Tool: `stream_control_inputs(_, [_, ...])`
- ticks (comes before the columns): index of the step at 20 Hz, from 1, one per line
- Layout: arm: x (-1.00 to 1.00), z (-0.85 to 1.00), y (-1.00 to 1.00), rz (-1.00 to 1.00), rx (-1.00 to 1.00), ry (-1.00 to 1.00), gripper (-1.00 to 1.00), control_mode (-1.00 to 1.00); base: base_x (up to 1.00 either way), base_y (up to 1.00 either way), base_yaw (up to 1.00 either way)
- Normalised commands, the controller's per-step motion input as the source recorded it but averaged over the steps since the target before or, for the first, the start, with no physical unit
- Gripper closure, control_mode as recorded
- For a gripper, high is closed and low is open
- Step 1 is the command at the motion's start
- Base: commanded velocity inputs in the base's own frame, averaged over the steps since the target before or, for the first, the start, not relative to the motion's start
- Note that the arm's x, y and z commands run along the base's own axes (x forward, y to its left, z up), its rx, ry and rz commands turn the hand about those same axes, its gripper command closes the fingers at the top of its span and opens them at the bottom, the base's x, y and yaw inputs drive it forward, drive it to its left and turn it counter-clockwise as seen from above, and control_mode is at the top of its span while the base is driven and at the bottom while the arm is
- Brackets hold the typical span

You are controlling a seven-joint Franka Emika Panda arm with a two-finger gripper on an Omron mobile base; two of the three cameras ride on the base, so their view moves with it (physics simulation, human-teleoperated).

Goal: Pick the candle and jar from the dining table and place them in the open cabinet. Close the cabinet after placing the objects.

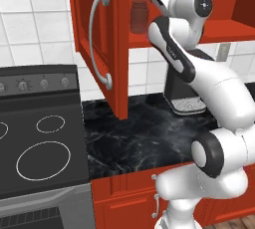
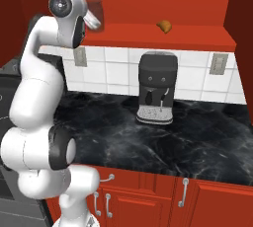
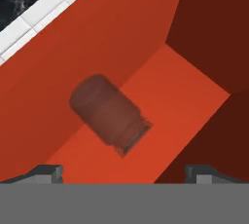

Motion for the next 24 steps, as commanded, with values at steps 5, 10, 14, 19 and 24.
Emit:
stream_control_inputs(5, [-0.78, 0.0, 0.0, 0.0, 0.0, 0.0, -1.0, -1.0, 0.0, 0.0, 0.0])
stream_control_inputs(10, [-0.75, 0.0, 0.0, -0.02, 0.0, 0.01, -1.0, -1.0, 0.0, 0.0, 0.0])
stream_control_inputs(14, [-0.69, 0.0, 0.0, -0.04, 0.0, 0.05, -1.0, -1.0, 0.0, 0.0, 0.0])
stream_control_inputs(19, [-0.72, 0.0, 0.0, -0.06, 0.0, 0.06, -1.0, -1.0, 0.0, 0.0, 0.0])
stream_control_inputs(24, [-0.72, 0.0, 0.0, -0.07, 0.0, 0.06, -1.0, -1.0, 0.0, 0.0, 0.0])
